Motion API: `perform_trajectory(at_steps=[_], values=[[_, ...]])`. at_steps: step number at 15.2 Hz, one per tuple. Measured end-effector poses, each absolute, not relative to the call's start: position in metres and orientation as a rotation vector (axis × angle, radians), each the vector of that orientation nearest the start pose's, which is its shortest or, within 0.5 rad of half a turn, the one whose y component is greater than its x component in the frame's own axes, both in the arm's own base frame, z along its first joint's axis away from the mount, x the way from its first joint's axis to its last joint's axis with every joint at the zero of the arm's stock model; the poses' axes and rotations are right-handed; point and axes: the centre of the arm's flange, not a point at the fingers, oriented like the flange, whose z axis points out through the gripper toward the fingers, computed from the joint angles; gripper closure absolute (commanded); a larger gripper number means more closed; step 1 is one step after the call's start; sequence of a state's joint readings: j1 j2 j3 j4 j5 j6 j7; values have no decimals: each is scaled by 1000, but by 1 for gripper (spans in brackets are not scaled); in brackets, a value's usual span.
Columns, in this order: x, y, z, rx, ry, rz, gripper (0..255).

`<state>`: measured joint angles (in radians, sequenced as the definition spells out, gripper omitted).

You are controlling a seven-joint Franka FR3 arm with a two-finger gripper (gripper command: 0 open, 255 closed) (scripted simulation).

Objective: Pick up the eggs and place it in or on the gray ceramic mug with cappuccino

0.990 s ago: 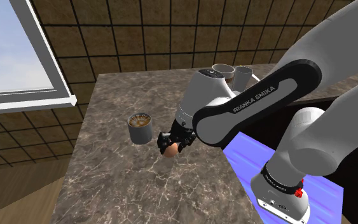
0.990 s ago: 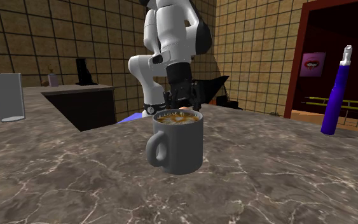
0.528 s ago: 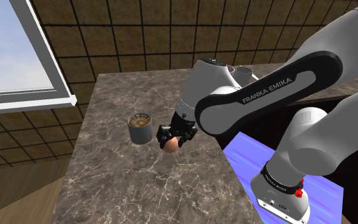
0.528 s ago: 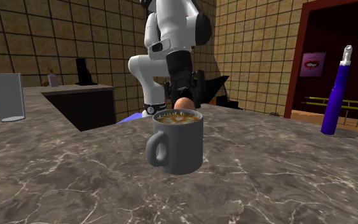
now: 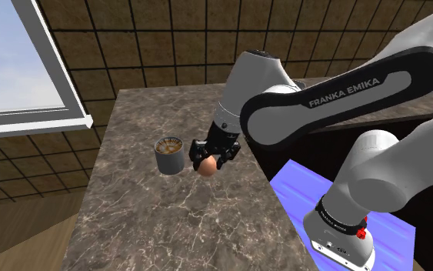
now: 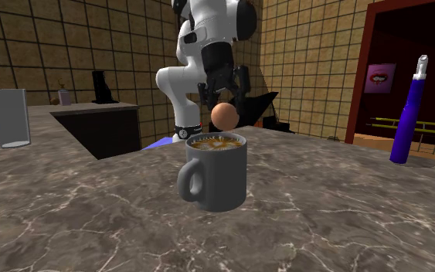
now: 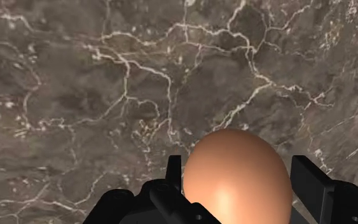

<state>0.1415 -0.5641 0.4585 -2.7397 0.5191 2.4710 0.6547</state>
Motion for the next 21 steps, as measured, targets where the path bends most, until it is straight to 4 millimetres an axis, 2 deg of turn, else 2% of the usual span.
perform_trajectory(at_steps=[18, 21], values=[[321, 208, 490, -2791, 642, -226, 255], [349, 210, 495, -2791, 642, -226, 255]])
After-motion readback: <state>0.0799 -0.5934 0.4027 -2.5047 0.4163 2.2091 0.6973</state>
